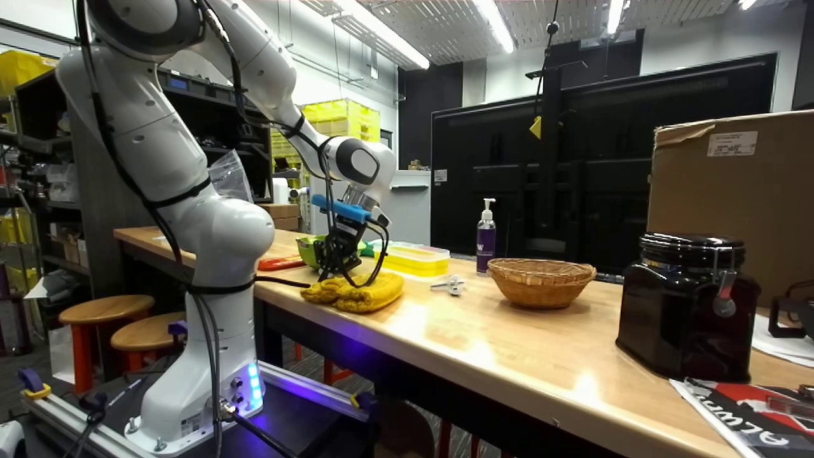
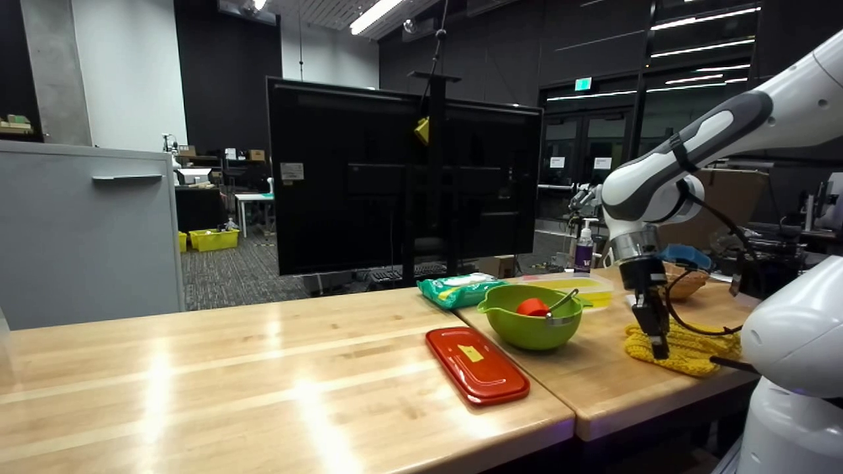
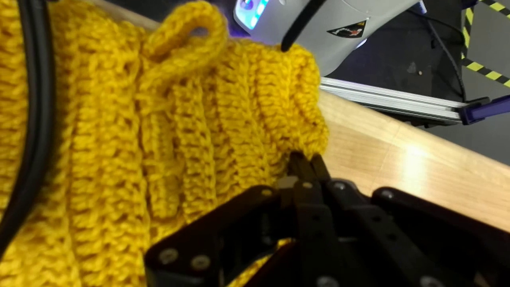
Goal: Move the yellow cloth to the right, then unfold it
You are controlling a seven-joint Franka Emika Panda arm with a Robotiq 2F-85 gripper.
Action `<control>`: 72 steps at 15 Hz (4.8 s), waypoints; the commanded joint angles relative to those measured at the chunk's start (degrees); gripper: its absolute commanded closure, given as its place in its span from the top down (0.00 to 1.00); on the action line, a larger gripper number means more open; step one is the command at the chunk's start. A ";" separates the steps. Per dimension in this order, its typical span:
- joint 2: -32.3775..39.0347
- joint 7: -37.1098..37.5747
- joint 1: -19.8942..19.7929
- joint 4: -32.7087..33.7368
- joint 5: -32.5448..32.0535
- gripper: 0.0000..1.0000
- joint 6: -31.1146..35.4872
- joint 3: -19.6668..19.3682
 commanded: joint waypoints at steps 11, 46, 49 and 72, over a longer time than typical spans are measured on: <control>-10.38 2.09 2.23 0.86 -0.14 0.00 -4.40 6.79; -17.39 6.35 -5.09 20.08 -9.16 0.00 -16.76 -8.02; -15.67 6.20 -5.79 20.01 -10.42 0.00 -15.72 -10.30; 9.91 4.41 -14.86 25.27 -14.74 0.27 -4.95 -19.22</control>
